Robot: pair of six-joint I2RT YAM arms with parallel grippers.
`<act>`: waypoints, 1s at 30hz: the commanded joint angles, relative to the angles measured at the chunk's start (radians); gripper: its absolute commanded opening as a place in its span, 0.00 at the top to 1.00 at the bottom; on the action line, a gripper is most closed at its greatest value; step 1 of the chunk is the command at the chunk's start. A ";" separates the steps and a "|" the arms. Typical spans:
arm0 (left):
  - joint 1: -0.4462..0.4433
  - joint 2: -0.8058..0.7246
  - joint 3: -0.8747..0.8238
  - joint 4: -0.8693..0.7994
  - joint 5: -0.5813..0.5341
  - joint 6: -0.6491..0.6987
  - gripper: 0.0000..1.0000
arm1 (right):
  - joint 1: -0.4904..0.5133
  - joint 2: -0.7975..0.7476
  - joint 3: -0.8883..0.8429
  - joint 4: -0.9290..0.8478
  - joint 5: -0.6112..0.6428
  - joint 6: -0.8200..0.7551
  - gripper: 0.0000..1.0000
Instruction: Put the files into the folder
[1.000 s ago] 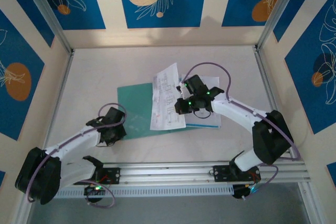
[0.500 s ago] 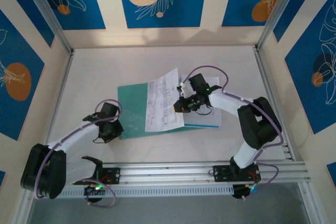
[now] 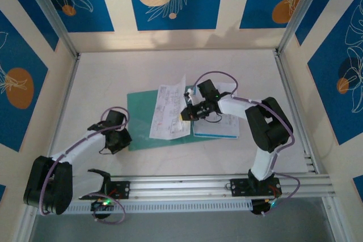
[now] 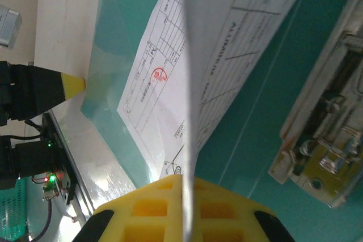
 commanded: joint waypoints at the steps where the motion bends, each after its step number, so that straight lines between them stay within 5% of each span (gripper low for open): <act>1: 0.024 0.002 0.008 -0.019 -0.019 0.030 1.00 | 0.009 0.029 0.031 0.035 -0.059 -0.025 1.00; 16: 0.035 0.025 0.016 -0.009 -0.010 0.044 1.00 | 0.076 -0.157 -0.079 0.014 0.176 -0.055 1.00; 30: 0.035 0.061 0.050 -0.011 -0.004 0.065 1.00 | 0.080 -0.086 -0.087 0.045 0.136 -0.064 1.00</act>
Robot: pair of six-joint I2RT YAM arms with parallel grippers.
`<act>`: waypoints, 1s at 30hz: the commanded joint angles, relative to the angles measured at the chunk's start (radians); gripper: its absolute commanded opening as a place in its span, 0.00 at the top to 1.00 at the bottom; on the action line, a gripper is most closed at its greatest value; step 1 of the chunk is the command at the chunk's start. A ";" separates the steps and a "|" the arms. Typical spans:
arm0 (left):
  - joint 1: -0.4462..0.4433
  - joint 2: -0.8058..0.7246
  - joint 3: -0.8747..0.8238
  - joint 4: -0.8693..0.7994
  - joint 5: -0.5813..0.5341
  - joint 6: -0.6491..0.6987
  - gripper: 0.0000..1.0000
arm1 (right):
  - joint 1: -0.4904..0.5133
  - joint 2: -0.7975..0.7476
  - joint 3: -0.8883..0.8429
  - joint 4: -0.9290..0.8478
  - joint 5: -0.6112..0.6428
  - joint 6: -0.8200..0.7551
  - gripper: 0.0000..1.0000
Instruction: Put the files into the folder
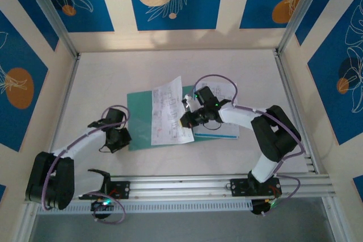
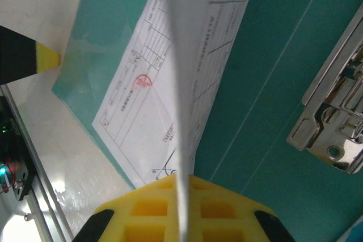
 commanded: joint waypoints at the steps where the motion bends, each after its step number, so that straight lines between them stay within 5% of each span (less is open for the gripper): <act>1: 0.016 0.019 0.019 0.013 -0.015 0.020 1.00 | -0.005 0.045 0.036 0.008 -0.049 -0.018 1.00; 15: 0.016 -0.010 -0.001 0.002 -0.030 0.018 1.00 | -0.008 0.195 0.152 0.035 -0.129 0.011 1.00; 30: 0.016 -0.024 -0.015 0.011 -0.018 0.012 1.00 | -0.061 0.141 0.143 0.001 -0.204 0.021 1.00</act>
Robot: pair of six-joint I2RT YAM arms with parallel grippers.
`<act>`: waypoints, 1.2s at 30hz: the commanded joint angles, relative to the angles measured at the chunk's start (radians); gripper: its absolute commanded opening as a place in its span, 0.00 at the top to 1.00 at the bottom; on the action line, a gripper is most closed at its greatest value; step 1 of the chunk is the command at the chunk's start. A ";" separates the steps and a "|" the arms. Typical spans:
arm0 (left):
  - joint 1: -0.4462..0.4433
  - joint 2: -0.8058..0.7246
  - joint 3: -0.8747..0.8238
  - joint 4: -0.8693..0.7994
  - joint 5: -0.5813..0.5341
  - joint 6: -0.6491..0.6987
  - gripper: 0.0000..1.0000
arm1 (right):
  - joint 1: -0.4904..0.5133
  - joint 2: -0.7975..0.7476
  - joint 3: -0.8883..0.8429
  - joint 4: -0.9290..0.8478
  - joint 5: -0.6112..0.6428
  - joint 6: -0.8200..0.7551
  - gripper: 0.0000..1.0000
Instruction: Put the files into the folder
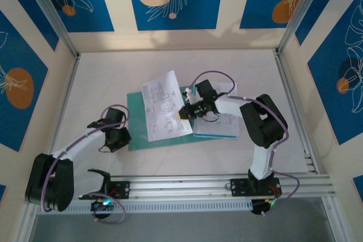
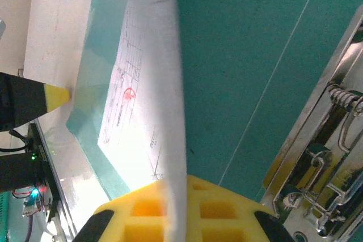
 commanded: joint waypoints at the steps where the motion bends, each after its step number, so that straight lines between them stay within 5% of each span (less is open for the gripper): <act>1: 0.016 -0.005 -0.017 0.012 -0.010 0.012 1.00 | 0.021 -0.030 0.020 -0.047 -0.059 -0.022 1.00; 36: 0.016 -0.003 -0.023 0.021 0.003 0.010 1.00 | 0.136 0.095 0.034 0.146 -0.025 0.137 1.00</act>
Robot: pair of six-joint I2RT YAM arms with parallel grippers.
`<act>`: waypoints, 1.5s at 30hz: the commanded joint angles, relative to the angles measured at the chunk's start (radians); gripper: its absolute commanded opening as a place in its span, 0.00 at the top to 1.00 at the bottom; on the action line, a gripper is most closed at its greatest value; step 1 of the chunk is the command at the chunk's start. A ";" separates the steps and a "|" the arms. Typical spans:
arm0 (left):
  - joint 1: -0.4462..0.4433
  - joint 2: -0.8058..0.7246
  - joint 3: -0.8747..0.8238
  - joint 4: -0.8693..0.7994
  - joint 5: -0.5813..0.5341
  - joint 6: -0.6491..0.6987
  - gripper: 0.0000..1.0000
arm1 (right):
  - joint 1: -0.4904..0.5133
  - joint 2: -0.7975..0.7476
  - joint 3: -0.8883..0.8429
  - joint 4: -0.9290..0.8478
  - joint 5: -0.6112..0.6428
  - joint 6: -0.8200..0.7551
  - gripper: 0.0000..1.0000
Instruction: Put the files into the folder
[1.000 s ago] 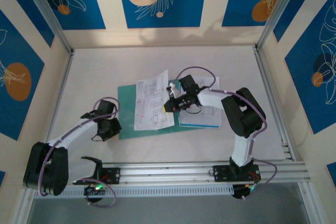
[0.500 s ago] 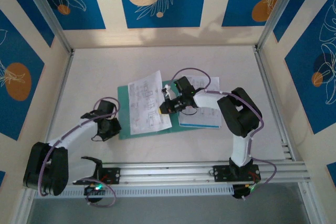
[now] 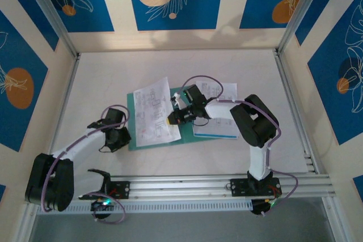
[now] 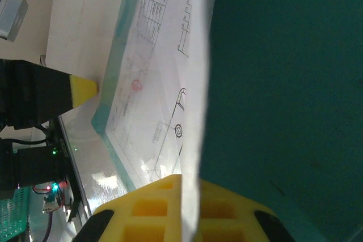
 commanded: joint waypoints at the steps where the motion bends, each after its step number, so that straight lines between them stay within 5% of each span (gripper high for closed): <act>1: 0.016 -0.001 -0.016 0.003 0.003 0.011 1.00 | 0.014 0.034 0.023 0.016 -0.009 0.018 1.00; 45: 0.016 0.006 -0.023 0.023 0.016 0.008 1.00 | 0.057 0.025 -0.044 0.110 0.099 0.157 1.00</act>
